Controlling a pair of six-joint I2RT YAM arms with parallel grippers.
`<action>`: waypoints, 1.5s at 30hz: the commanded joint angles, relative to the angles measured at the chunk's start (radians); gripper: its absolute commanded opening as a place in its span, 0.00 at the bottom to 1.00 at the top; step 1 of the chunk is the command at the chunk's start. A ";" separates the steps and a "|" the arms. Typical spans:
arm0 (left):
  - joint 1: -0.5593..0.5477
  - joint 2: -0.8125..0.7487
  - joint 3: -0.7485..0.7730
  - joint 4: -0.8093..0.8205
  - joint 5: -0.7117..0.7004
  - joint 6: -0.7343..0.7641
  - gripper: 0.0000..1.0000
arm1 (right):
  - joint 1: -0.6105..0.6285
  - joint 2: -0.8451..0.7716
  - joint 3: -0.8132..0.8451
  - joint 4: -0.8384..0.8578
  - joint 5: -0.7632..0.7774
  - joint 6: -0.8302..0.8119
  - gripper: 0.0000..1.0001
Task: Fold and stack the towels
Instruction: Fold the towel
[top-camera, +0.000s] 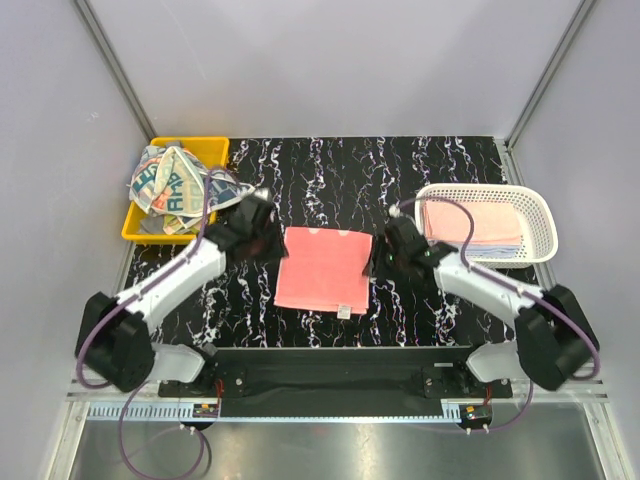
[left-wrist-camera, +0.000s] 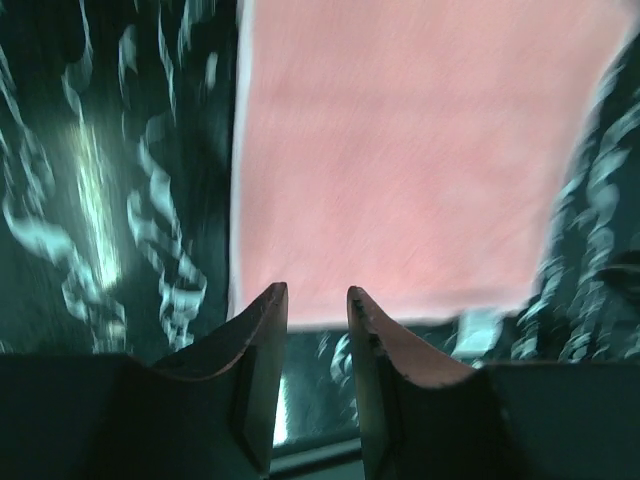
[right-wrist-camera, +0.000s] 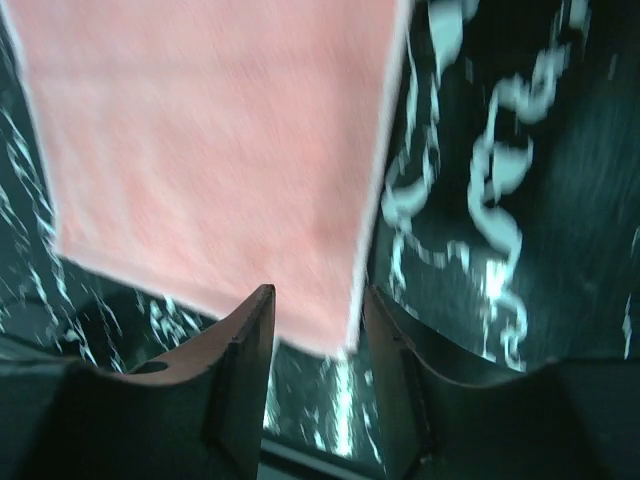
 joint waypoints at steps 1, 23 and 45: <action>0.103 0.108 0.174 0.061 -0.013 0.099 0.35 | -0.080 0.136 0.155 0.022 0.037 -0.098 0.47; 0.220 0.576 0.379 0.231 0.114 0.168 0.40 | -0.179 0.647 0.578 -0.027 0.132 -0.209 0.46; 0.192 0.688 0.465 0.140 -0.121 0.187 0.40 | -0.198 0.722 0.648 0.002 0.114 -0.265 0.42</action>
